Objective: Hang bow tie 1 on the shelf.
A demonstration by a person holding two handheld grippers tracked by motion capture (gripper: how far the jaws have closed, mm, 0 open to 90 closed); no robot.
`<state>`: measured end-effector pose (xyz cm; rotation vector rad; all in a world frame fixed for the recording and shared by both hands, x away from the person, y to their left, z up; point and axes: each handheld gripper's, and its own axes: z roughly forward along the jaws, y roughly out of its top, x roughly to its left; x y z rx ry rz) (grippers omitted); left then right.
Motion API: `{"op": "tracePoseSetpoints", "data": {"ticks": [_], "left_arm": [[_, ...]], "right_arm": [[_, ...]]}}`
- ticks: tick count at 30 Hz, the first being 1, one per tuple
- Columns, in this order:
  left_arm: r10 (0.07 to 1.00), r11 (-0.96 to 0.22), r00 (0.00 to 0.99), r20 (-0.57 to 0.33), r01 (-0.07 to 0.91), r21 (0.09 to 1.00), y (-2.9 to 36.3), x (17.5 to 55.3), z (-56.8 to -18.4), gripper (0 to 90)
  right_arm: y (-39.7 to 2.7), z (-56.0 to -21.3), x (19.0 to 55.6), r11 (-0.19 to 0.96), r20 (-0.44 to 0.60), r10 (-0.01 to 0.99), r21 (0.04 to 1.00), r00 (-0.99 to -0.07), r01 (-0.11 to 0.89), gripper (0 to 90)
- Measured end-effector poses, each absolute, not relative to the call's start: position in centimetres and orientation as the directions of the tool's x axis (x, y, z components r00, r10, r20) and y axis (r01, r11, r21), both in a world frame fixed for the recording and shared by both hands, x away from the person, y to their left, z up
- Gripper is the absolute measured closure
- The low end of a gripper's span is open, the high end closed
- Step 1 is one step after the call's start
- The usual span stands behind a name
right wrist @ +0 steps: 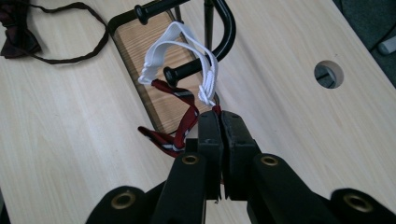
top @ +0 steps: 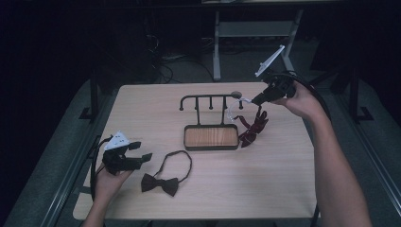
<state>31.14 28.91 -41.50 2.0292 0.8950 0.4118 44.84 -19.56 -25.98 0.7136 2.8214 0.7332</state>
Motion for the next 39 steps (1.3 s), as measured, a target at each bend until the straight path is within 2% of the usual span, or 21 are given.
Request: {"op": "tracePoseSetpoints", "data": {"ticks": [10, 30, 39], "left_arm": [[0.721, -0.376, 0.692, -0.040, 0.440, 0.815, 28.8, 31.1, -41.5, 30.6], [0.717, -0.391, 0.697, -0.025, 0.432, 0.813, 28.7, 31.2, -41.5, 30.6], [0.716, -0.394, 0.698, -0.022, 0.430, 0.813, 28.7, 31.2, -41.5, 30.6]], "right_arm": [[-19.3, -26.3, 45.3, 0.769, -0.006, 0.483, 0.480, -0.875, 0.421, 86.6], [-19.6, -27.5, 44.2, 0.790, 0.036, 0.440, 0.458, -0.897, 0.406, 74.4], [-19.8, -28.3, 42.9, 0.803, 0.024, 0.413, 0.461, -0.910, 0.377, 69.3]]}}
